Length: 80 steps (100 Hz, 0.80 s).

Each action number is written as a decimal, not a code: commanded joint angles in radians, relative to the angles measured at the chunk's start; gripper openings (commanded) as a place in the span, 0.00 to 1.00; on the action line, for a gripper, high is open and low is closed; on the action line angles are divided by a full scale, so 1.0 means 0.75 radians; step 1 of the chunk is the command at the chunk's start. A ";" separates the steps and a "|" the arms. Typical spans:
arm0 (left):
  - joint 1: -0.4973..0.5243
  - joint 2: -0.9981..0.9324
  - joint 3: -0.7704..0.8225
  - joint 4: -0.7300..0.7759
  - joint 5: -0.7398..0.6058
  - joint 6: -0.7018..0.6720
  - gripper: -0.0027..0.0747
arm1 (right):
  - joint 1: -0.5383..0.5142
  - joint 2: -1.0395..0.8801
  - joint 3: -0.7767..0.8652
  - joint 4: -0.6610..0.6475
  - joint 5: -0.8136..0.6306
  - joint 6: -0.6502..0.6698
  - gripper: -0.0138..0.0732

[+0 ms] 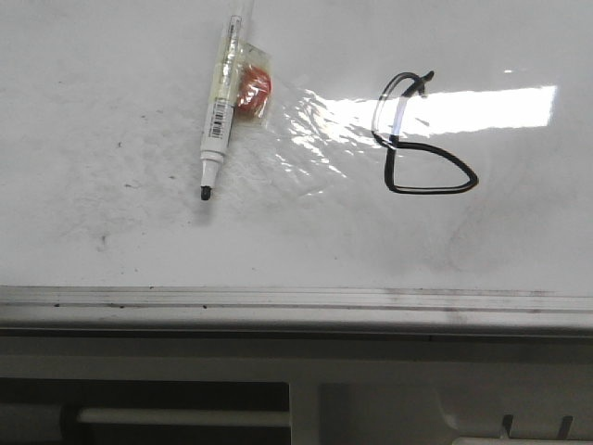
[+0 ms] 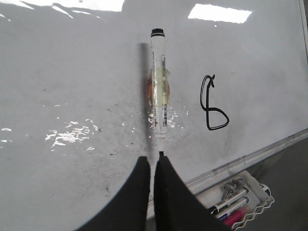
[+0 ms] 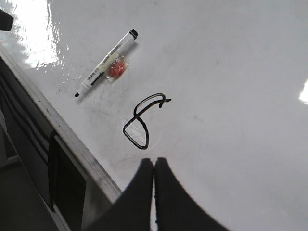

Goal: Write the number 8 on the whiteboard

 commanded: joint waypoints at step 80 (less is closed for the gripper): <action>0.387 -0.180 0.176 1.574 0.127 -1.003 0.01 | -0.005 0.017 -0.029 -0.049 -0.098 0.003 0.11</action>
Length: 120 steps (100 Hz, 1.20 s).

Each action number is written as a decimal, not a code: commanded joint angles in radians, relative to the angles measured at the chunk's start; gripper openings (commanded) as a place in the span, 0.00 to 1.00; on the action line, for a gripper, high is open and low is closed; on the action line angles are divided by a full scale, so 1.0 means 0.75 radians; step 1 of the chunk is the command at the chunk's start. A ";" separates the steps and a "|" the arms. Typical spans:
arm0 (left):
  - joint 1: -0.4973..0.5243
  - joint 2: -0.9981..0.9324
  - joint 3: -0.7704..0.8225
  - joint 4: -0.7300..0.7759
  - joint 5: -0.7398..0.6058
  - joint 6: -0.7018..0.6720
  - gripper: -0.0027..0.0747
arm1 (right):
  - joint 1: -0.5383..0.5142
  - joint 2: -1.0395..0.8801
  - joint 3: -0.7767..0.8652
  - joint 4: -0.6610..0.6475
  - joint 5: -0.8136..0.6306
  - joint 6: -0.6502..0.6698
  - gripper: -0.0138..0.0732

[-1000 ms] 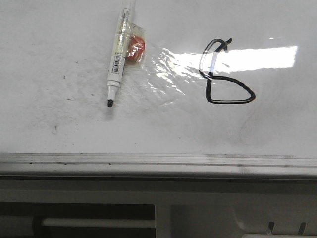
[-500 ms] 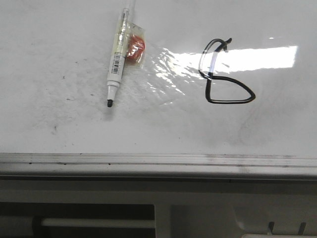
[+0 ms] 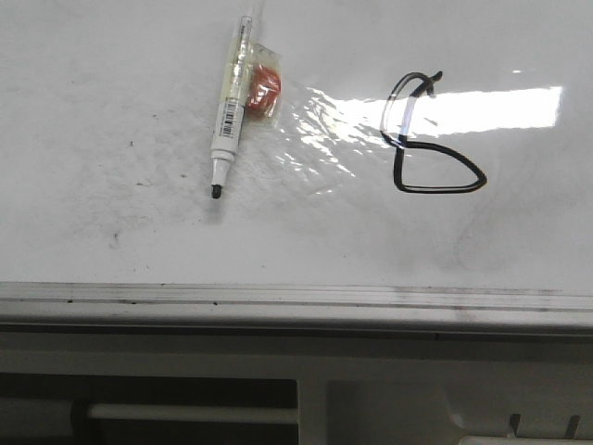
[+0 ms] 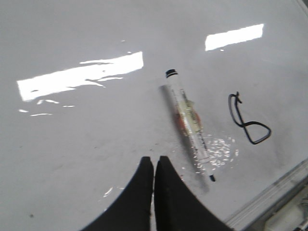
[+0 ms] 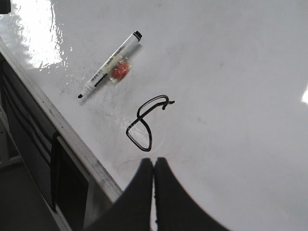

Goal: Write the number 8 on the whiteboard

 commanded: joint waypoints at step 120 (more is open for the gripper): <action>0.773 -0.537 0.353 1.190 0.616 -1.376 0.01 | -0.005 0.017 -0.029 -0.047 -0.096 0.003 0.11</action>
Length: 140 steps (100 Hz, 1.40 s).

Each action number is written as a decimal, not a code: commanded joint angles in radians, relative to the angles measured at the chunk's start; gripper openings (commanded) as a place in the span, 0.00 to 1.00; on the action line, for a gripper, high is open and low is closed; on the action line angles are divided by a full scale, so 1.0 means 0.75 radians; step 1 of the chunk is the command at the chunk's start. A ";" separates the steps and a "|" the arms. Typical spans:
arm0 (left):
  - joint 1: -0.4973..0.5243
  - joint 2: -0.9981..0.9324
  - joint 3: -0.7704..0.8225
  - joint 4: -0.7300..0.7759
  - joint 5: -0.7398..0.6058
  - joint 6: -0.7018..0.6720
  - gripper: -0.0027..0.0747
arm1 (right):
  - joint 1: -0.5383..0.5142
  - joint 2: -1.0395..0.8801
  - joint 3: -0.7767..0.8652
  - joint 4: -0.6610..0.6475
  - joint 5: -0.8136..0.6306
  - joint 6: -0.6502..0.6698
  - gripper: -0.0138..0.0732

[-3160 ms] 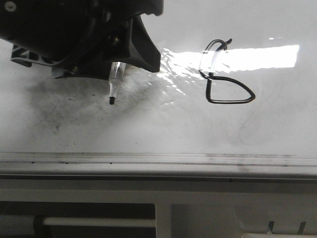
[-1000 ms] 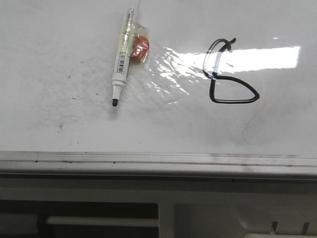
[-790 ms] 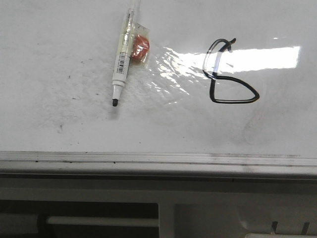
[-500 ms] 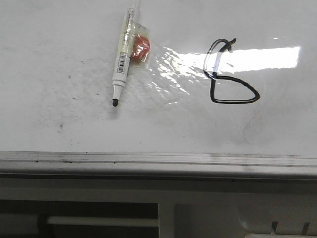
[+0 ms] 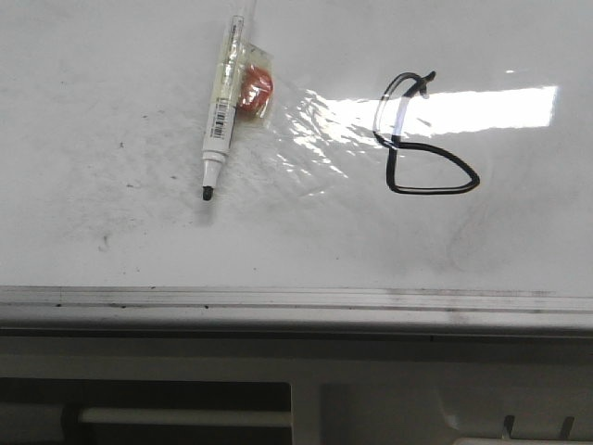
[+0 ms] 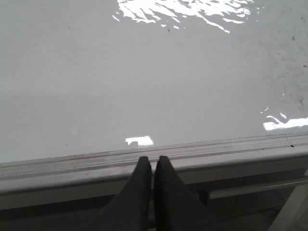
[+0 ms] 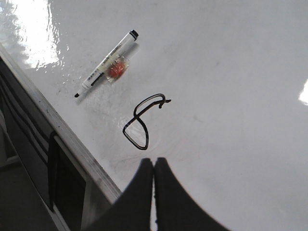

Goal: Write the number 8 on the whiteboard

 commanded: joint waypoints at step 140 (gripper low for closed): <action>0.004 0.010 0.054 -0.007 -0.073 -0.016 0.01 | -1.156 0.054 0.662 0.410 -0.963 -0.211 0.11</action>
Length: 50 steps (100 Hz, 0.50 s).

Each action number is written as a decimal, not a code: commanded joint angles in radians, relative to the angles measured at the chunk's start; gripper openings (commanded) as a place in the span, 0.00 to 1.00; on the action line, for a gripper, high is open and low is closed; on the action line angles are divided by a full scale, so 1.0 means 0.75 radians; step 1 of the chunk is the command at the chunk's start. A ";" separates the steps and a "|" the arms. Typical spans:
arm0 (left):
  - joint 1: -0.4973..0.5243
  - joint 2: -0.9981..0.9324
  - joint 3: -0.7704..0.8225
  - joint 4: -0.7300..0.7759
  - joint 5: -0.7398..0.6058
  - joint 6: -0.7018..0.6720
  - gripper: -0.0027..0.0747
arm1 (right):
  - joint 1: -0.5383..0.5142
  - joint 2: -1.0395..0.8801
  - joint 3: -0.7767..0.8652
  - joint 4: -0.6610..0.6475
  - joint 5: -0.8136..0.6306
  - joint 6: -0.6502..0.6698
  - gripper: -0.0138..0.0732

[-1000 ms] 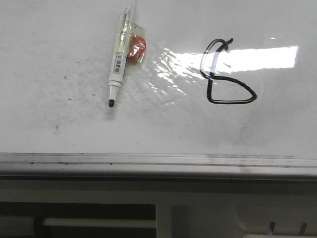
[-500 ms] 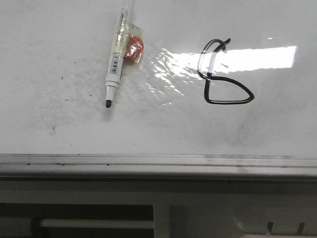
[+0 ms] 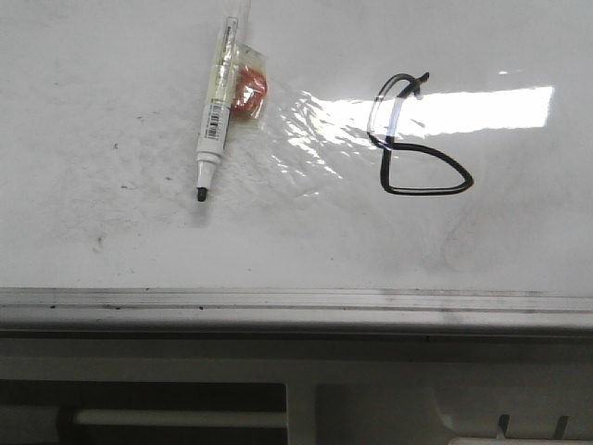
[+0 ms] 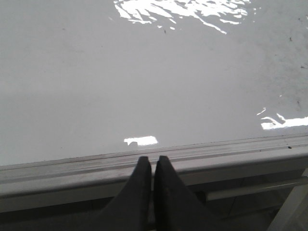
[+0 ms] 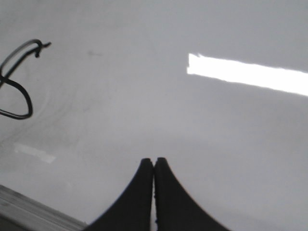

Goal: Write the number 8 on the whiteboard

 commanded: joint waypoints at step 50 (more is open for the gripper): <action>0.004 0.011 0.054 -0.007 -0.073 -0.016 0.01 | -0.265 -0.190 0.014 0.006 0.379 -0.014 0.11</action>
